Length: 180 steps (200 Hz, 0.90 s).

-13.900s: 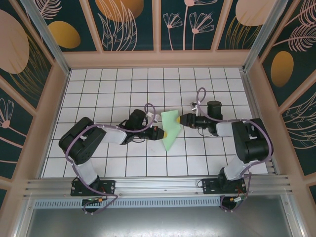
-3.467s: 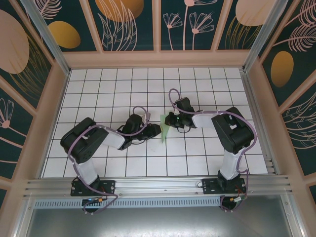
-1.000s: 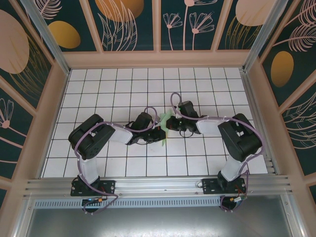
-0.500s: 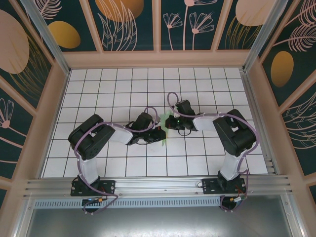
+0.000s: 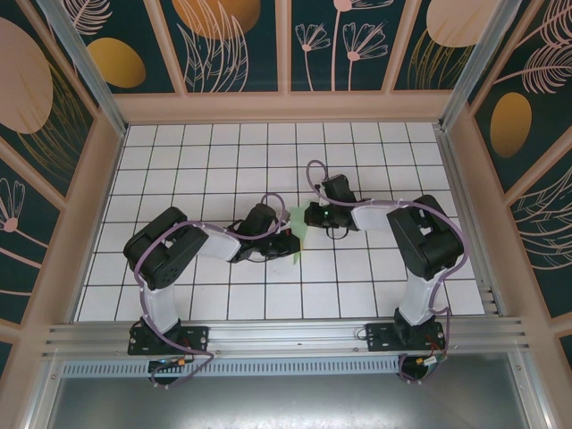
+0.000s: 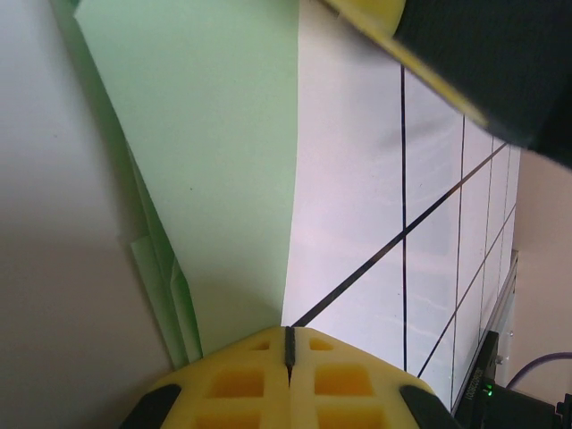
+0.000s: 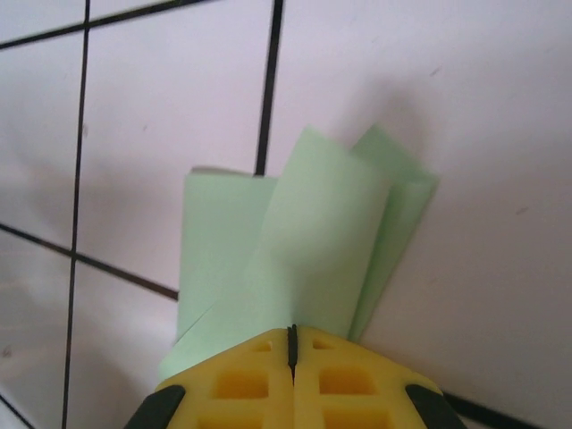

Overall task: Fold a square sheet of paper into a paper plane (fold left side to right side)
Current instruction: Fold the wing for the fifth time at the center of the table.

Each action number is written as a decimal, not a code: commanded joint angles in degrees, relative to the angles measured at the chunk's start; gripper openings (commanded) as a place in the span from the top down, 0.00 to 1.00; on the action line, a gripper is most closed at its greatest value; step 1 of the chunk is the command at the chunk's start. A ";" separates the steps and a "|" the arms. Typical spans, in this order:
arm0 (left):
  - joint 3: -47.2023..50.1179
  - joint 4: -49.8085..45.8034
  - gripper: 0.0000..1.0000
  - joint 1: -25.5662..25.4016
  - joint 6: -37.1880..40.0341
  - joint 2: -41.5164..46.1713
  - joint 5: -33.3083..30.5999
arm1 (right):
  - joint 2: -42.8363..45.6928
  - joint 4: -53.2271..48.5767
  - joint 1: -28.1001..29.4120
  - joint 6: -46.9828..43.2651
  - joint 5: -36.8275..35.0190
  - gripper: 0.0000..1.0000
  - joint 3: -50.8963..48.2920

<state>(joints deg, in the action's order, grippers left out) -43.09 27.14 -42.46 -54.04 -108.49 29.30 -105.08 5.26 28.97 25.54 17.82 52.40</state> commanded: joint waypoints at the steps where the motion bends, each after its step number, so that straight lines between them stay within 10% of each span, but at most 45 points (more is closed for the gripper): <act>1: 2.64 -11.50 0.97 -0.34 2.43 -5.25 -8.29 | -1.75 -1.68 -1.41 -1.96 -2.37 1.00 2.47; 180: 3.25 -10.66 0.98 -0.27 2.19 -4.90 -8.21 | -11.10 -4.92 -11.07 -5.67 -0.86 1.00 16.66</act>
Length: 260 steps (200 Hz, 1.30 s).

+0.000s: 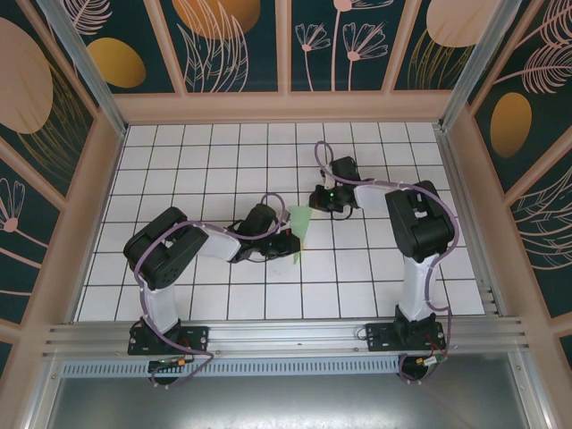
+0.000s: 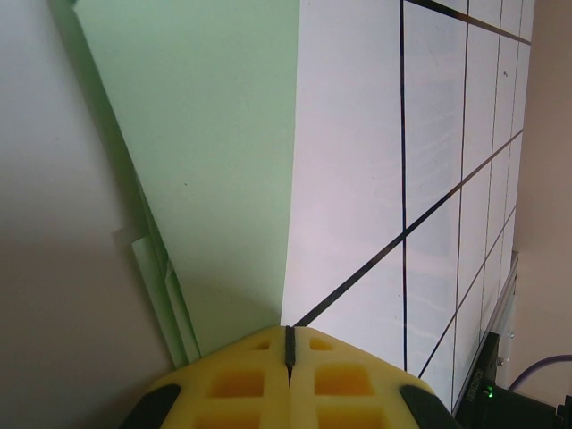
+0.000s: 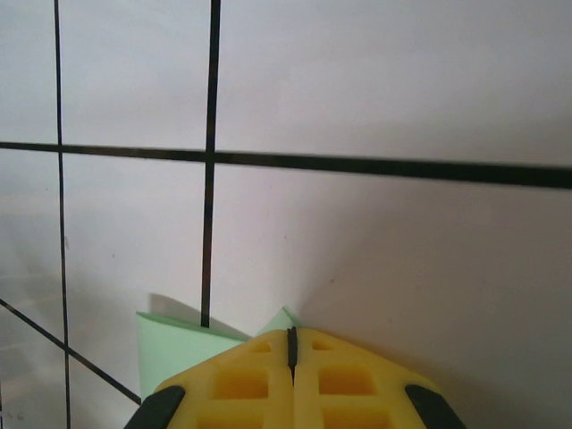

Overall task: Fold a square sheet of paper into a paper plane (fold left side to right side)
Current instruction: Fold the wing for the fifth time at the center of the table.

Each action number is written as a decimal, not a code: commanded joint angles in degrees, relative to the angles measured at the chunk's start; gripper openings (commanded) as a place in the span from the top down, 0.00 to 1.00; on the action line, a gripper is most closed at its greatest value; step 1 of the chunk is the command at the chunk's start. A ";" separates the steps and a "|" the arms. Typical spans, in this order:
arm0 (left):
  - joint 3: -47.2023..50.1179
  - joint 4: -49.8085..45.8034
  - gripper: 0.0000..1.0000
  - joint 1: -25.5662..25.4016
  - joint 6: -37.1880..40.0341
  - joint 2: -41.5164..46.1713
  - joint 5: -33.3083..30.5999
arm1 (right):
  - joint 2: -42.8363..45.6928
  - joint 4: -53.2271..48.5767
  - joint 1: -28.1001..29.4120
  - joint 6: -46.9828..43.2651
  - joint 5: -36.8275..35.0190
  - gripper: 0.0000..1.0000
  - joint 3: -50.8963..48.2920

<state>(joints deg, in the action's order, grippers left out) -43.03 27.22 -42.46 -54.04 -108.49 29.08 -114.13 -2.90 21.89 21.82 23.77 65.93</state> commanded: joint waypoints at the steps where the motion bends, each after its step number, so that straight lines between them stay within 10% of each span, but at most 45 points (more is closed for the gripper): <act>1: 3.20 -10.72 0.98 -0.31 2.14 -4.94 -7.99 | -1.93 3.19 -4.02 -2.00 -6.81 1.00 3.14; 110: 1.48 -10.49 0.98 -0.42 2.71 -4.28 -8.33 | 16.70 10.37 4.48 6.43 2.77 1.00 -14.98; 260: -0.14 -12.51 0.83 -0.39 4.36 9.90 -7.52 | 4.61 3.00 7.03 9.03 1.20 1.00 -11.00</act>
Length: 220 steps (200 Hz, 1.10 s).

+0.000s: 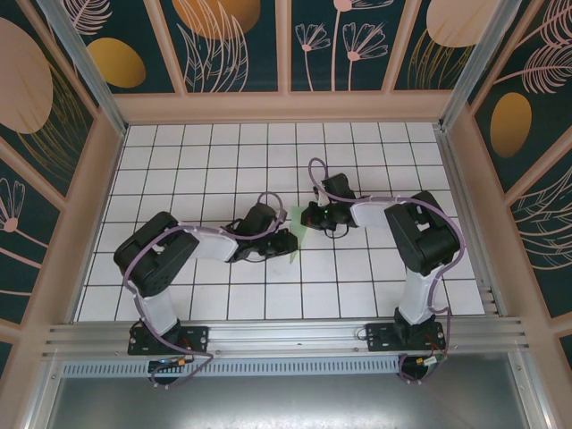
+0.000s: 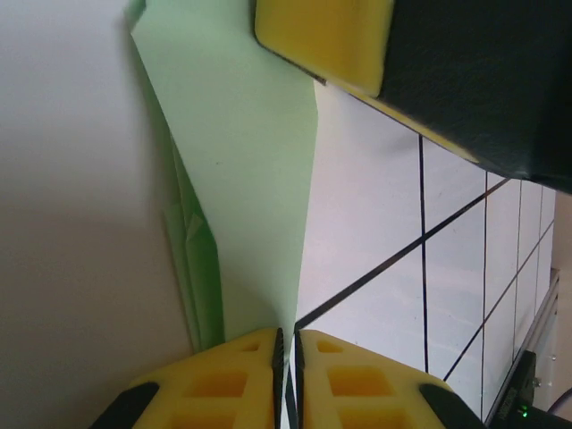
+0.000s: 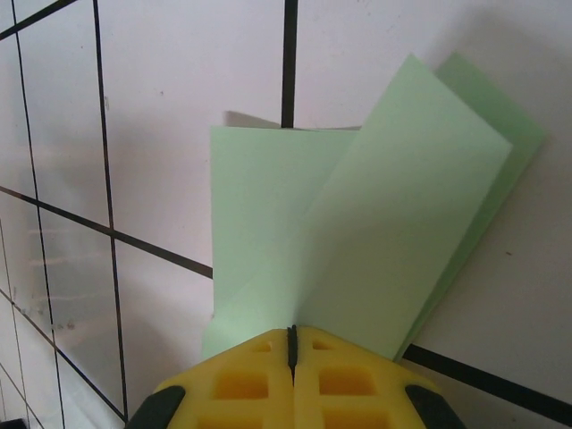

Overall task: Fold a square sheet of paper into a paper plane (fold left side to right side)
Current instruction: Fold the wing for the fifth time at the center of the table.

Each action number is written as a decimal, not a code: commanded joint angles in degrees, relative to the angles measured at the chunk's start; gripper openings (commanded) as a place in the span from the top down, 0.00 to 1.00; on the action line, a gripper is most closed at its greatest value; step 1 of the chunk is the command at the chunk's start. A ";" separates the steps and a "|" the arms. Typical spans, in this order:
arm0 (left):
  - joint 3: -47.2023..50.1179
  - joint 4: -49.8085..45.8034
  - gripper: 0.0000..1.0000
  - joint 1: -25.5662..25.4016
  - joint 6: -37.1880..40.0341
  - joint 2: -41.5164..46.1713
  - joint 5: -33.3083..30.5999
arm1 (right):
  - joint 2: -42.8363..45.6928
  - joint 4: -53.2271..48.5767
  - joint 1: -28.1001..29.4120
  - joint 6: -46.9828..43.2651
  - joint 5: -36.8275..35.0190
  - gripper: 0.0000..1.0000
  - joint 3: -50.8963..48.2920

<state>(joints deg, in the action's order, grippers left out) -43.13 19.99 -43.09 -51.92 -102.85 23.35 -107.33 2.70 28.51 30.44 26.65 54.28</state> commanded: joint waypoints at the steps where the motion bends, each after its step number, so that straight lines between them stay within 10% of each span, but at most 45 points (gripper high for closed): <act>1: -0.03 -5.34 0.83 0.22 2.25 4.29 -1.72 | -2.27 -2.60 0.41 0.41 -1.69 1.00 0.61; 70: -0.78 -2.75 0.83 -1.31 1.52 2.80 6.26 | -2.41 -3.75 0.76 -0.25 -2.92 1.00 1.30; 220: 0.11 -4.19 0.82 -1.60 2.12 -1.38 2.26 | -2.61 -5.40 0.97 -1.25 -4.42 1.00 1.66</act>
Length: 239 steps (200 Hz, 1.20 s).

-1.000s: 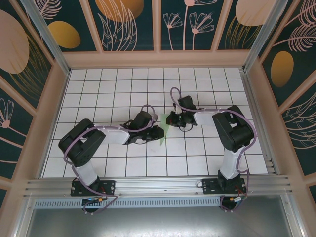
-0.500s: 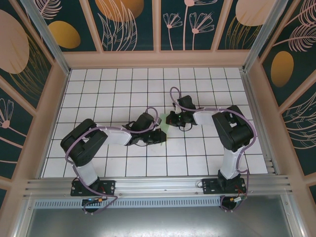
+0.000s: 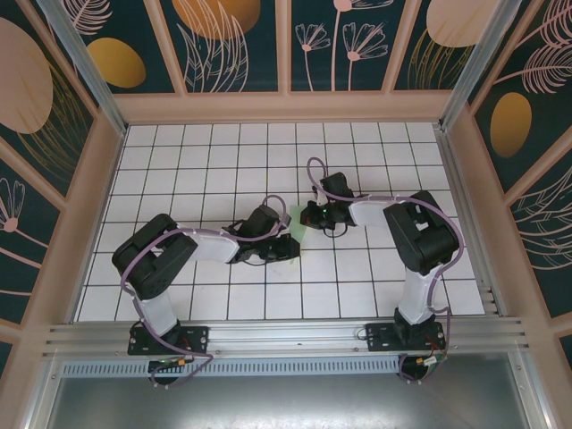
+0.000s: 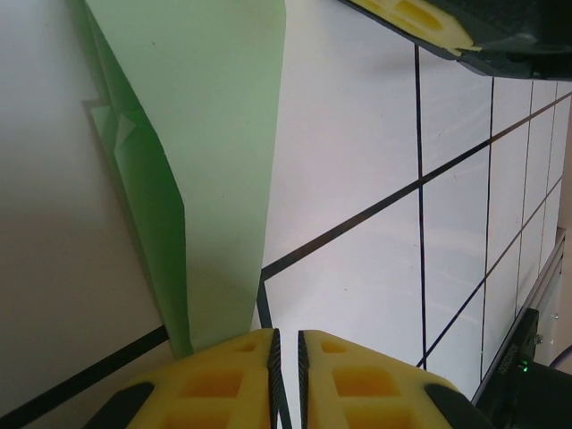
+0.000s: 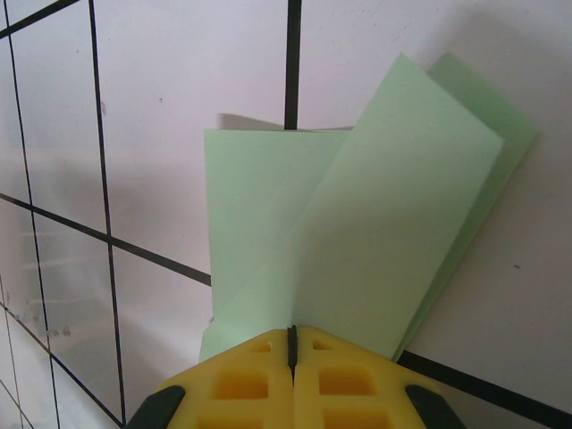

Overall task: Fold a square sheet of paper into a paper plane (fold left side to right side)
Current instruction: Fold the wing for the fifth time at the center of the table.

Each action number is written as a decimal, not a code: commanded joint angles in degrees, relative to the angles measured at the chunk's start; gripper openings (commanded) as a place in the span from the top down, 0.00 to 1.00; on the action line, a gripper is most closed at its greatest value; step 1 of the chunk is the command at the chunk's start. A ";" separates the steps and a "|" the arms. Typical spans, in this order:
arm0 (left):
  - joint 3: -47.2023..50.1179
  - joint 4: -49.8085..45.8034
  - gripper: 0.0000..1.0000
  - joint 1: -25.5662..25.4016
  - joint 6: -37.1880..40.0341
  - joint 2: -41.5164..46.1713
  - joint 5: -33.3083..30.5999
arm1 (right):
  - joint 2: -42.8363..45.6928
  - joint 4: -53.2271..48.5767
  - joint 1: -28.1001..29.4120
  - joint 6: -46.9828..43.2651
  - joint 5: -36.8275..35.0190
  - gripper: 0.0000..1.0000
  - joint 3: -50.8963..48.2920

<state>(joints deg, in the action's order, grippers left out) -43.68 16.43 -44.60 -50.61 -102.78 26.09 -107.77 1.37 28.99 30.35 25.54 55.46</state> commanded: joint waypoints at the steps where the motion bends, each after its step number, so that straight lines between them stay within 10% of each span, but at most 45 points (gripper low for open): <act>1: 0.68 -0.57 0.82 -0.11 0.79 -1.45 -0.45 | -2.18 -4.08 0.47 -1.17 -3.26 1.00 0.46; 239: 5.70 -3.26 0.83 -5.47 0.07 1.25 1.40 | -4.00 -6.97 0.36 -1.38 -5.13 1.00 2.49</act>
<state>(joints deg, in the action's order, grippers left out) -40.38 20.80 -47.92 -50.61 -102.10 23.31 -108.60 -2.44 29.10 30.13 25.02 57.89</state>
